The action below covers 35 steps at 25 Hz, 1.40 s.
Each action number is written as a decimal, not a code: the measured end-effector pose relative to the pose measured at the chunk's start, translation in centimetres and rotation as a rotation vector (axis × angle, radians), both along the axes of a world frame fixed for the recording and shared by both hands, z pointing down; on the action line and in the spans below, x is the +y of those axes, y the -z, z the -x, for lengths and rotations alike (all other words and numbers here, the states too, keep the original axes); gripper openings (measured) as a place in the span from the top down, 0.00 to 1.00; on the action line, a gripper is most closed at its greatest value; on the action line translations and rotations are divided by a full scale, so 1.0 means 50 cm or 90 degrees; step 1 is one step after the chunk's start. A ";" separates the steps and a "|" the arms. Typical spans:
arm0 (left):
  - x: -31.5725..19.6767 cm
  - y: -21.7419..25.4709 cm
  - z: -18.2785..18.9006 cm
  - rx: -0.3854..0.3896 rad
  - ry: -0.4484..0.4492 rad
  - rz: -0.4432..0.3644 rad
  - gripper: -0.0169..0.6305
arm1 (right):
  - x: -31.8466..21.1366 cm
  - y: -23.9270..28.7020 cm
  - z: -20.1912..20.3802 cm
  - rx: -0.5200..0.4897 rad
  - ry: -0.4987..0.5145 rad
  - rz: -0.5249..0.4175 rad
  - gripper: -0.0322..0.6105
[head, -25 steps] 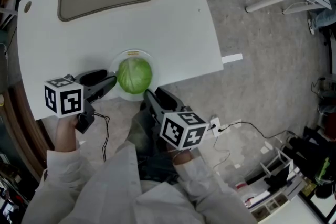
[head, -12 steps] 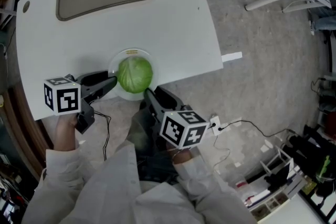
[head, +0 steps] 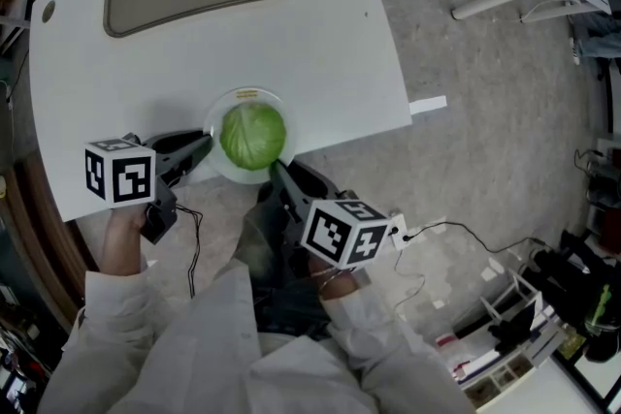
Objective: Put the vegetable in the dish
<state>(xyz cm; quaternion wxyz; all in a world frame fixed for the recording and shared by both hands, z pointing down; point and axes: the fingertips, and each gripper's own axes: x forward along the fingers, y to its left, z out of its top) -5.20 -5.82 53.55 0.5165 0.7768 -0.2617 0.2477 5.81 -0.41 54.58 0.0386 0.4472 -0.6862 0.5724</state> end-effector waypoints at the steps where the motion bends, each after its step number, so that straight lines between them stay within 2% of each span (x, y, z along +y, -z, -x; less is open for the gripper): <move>1: -0.001 0.000 0.001 0.003 0.009 0.004 0.88 | -0.001 0.001 0.001 -0.007 -0.003 0.004 0.83; 5: -0.003 -0.001 0.002 0.021 0.055 0.023 0.89 | -0.001 0.001 0.002 -0.016 0.000 0.011 0.84; 9: 0.005 0.003 -0.009 0.020 0.047 0.011 0.89 | 0.002 0.001 -0.008 -0.018 0.000 0.016 0.84; 17: 0.017 -0.001 -0.012 0.065 0.090 0.064 0.89 | 0.009 -0.003 -0.012 -0.015 0.006 0.018 0.84; 28: 0.010 -0.009 -0.002 0.027 0.110 0.032 0.89 | 0.003 -0.003 -0.009 -0.019 0.013 0.020 0.85; 32: 0.014 -0.007 -0.004 0.049 0.146 0.056 0.91 | 0.006 0.002 -0.011 -0.021 0.019 0.017 0.86; 35: 0.016 -0.004 -0.005 0.052 0.151 0.059 0.91 | 0.004 0.006 -0.014 -0.026 0.024 0.020 0.86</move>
